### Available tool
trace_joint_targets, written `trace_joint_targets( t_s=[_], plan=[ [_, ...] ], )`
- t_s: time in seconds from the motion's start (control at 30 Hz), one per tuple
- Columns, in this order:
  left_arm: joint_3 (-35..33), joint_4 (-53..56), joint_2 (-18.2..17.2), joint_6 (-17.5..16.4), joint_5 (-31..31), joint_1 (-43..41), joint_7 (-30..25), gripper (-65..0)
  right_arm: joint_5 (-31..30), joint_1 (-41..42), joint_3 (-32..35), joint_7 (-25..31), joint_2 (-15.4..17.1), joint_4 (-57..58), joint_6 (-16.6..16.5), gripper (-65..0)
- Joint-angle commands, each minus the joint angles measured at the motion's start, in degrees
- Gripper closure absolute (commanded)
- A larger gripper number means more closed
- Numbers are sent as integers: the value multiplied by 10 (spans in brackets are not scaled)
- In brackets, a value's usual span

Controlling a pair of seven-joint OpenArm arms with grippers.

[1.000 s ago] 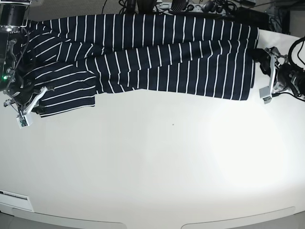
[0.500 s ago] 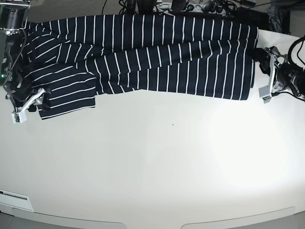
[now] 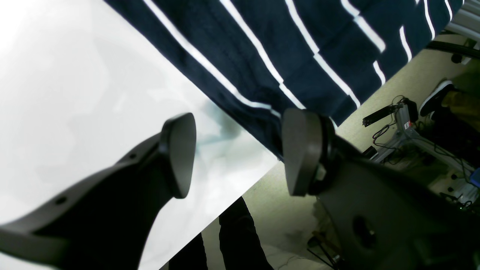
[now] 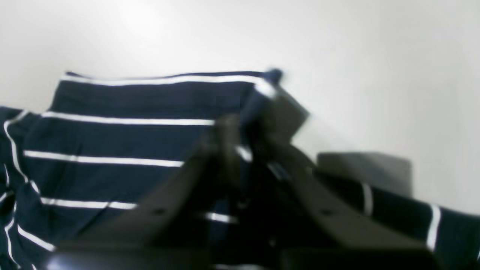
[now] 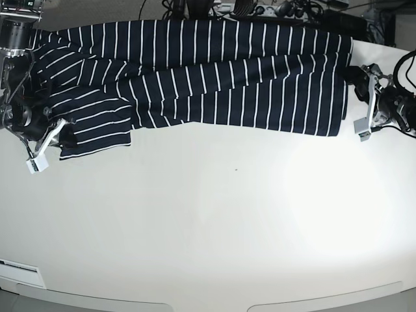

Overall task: Fold the T-shirt properly
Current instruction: 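Lower the hem onto the folded shirt and open both grippers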

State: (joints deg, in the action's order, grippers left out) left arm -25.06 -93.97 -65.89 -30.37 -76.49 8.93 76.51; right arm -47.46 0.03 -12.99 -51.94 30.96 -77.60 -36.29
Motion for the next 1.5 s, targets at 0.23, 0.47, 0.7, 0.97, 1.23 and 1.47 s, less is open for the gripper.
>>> trace_joint_targets(
  t_s=[0.23,0.47,0.7,0.97,1.23,1.47],
  plan=[
    [7,-4,-17,2,-4,8,4,-382,-80,0,-3,-57,17,-97,-37,0],
    [7,-4,-17,2,-4,8,4,-382,-155,-71,-3,-131,54,-253,-37,0],
    [7,-4,-17,2,-4,8,4,-382,-156,-171,-3,-138,121,-352,-37,0],
    [7,-4,-17,2,-4,8,3,-382,-156,-272,-3,-156,188,-398,-37,0],
    [7,-4,-17,2,-5,8,4,-382,-158,-303,-3,-227,191,-402,-37,0],
    [7,-4,-17,2,-5,8,4,-382,-121,-289,-3,-110,191,-402,-37,0]
  ],
)
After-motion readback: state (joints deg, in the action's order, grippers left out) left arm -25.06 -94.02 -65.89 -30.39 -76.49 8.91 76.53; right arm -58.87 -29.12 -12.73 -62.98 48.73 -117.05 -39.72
